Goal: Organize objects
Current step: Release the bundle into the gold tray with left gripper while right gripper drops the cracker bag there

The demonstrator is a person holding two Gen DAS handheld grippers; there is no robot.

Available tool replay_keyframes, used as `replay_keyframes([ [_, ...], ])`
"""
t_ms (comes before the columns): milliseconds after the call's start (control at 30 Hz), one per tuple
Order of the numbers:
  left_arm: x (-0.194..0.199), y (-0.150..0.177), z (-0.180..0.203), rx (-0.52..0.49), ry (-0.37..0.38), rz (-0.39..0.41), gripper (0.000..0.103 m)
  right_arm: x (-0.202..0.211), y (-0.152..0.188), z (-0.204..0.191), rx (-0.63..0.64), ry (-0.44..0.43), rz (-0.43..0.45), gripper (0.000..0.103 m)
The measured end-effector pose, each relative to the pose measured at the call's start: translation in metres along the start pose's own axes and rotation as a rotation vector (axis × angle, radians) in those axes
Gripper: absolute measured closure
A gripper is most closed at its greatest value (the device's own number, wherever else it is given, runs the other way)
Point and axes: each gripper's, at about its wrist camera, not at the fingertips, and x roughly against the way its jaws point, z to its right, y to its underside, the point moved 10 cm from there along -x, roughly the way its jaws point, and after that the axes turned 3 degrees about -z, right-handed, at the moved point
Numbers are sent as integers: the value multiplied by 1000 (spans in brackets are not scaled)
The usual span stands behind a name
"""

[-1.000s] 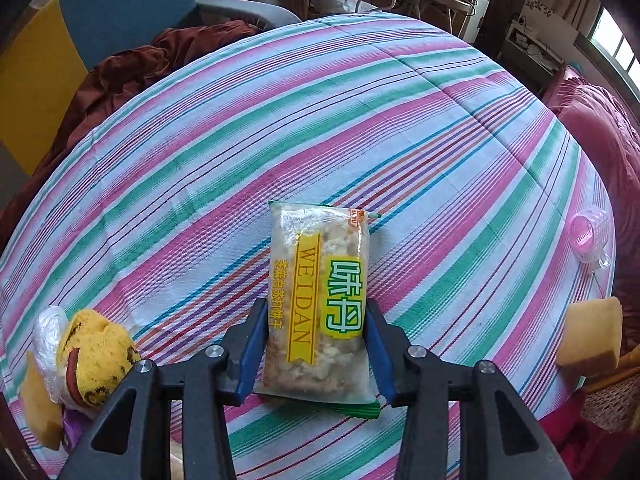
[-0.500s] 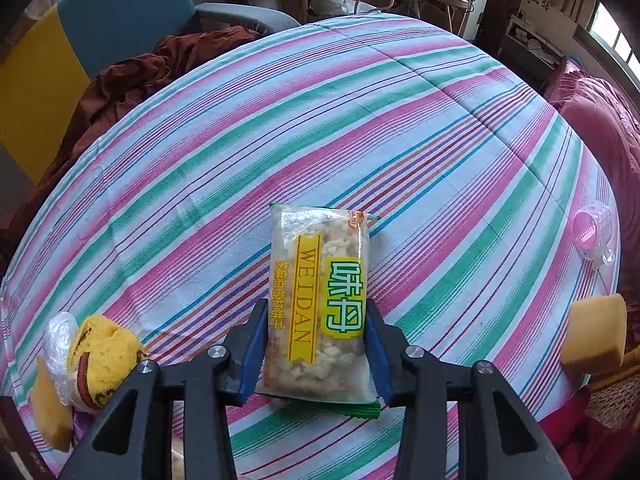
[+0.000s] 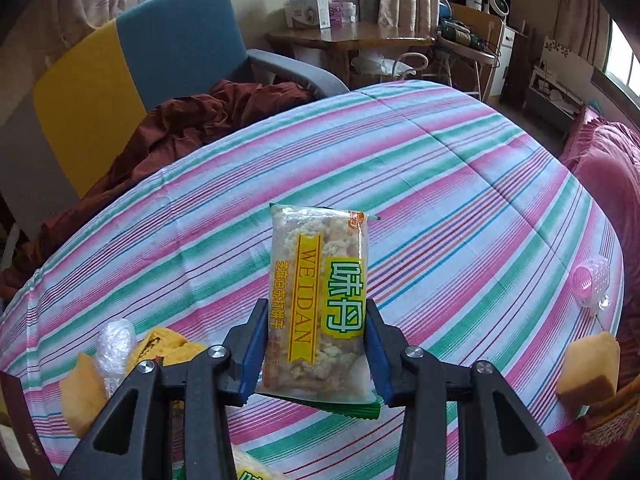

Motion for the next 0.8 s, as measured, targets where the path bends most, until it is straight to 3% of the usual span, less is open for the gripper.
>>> replay_keyframes([
  [133, -6, 16, -17, 33, -5, -29, 66, -13, -20, -27, 41, -10, 51, 58],
  [200, -8, 21, -12, 1, 15, -34, 60, -7, -19, -36, 58, -30, 64, 58],
  [267, -11, 25, -9, -48, -7, -43, 33, 4, -20, -46, 96, -35, 86, 58],
  [500, -5, 30, -23, 6, 1, -32, 30, 67, -10, -115, 279, -130, 168, 58],
  [633, 7, 29, -34, 35, -7, 7, 30, 106, 33, -200, 445, -294, 144, 58],
  [800, 19, 27, -48, 42, -61, 39, 30, 141, 128, -323, 675, -519, 35, 58],
])
